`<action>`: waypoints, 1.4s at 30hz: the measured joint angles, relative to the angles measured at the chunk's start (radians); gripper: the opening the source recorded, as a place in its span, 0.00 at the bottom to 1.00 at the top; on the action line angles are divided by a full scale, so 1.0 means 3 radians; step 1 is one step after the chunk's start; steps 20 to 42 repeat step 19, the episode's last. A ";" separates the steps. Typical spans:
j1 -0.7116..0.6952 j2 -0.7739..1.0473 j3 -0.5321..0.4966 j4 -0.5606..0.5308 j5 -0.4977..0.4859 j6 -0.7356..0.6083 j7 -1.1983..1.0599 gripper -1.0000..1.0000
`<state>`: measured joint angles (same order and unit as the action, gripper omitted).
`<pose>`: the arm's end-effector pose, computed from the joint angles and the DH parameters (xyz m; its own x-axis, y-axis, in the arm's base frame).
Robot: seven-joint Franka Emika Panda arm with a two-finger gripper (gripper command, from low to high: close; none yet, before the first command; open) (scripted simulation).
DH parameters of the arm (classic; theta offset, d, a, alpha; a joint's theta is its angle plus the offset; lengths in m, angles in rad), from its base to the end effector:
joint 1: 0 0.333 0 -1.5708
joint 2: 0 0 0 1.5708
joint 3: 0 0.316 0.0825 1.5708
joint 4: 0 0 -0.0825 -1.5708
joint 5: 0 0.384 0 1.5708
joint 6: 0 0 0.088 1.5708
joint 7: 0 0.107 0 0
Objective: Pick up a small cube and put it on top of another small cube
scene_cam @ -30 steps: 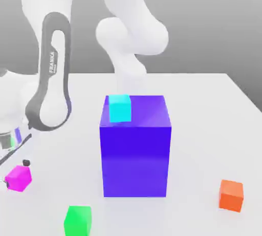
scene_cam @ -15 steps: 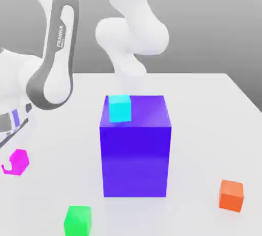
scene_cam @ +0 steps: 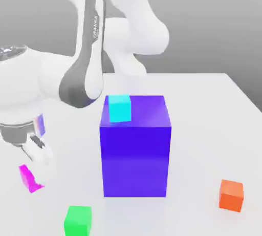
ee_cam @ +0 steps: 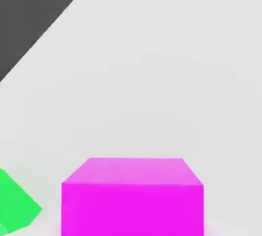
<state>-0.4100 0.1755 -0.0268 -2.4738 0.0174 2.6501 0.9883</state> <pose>0.4334 -0.2032 0.2234 0.1304 -0.9915 -0.0025 -0.9915 -0.1304 -0.0027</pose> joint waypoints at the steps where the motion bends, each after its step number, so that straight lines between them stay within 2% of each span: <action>1: 0.0009 -0.0006 0.0042 0.0013 -0.0016 -0.0020 -0.0141 0.00; 11: 0.0119 -0.0064 0.0456 0.0138 -0.0157 -0.0210 -0.1556 0.00; 16: 0.0179 0.0409 0.0428 0.0178 -0.0296 0.0219 -0.1602 0.00; 17: 0.0186 0.0468 0.0418 0.0182 -0.0312 0.0274 -0.1592 1.00; 42: 0.0186 0.0468 0.0418 0.0182 -0.0312 0.0274 -0.1592 1.00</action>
